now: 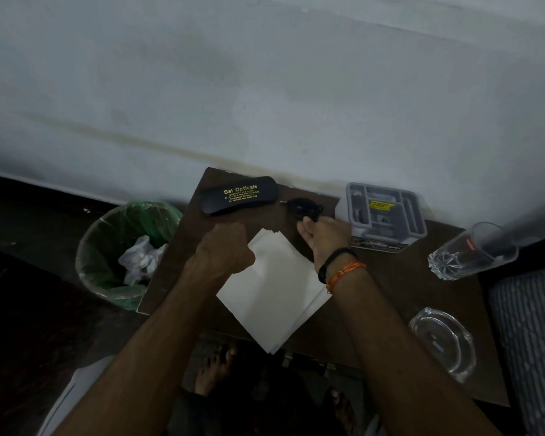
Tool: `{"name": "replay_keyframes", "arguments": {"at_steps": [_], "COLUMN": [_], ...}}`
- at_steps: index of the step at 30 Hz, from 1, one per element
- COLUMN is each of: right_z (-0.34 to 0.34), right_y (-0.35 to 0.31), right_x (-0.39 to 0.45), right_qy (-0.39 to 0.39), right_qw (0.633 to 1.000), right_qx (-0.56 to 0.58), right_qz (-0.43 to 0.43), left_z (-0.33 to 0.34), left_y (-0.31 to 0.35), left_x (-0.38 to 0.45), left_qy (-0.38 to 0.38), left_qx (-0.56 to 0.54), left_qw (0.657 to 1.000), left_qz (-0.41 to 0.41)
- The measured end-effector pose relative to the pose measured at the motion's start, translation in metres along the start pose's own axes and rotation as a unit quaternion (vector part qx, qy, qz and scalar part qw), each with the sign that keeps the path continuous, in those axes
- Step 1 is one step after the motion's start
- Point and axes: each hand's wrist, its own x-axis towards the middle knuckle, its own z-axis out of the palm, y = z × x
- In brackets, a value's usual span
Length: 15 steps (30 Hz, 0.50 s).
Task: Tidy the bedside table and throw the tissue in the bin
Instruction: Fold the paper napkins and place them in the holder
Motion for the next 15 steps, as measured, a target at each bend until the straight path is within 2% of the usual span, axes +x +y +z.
{"name": "replay_keyframes", "arguments": {"at_steps": [2,4,6,8,10,12,15], "right_z": [-0.002,-0.008,-0.015,-0.021,-0.027,-0.034,-0.043], "right_y": [-0.004,-0.006,-0.004,0.003,0.012,0.022,0.032], "right_x": [-0.004,-0.014,-0.023,-0.030,-0.033,-0.035,-0.036], "right_qy": [0.023,0.030,0.004,-0.042,-0.066,-0.068,-0.067], "right_qw": [0.986,0.951,0.904,0.861,0.797,0.750,0.732], "right_qx": [-0.153,-0.284,-0.389,-0.475,-0.576,-0.634,-0.651], "right_qz": [-0.058,-0.120,-0.177,-0.179,-0.169,-0.172,-0.189], "left_z": [0.000,0.000,0.001,0.001,0.003,0.007,0.009], "left_y": [0.001,0.002,0.004,0.008,0.012,0.013,0.016], "left_x": [0.001,0.001,0.000,-0.002,-0.004,-0.004,-0.004], "left_qy": [-0.007,-0.012,-0.016,-0.021,-0.025,-0.030,-0.031], "left_qx": [0.002,0.002,0.004,0.009,0.023,0.040,0.046], "left_qw": [1.000,1.000,1.000,1.000,0.999,0.999,0.998], "left_qz": [0.000,0.004,0.012,0.016,0.016,0.008,-0.009]}}
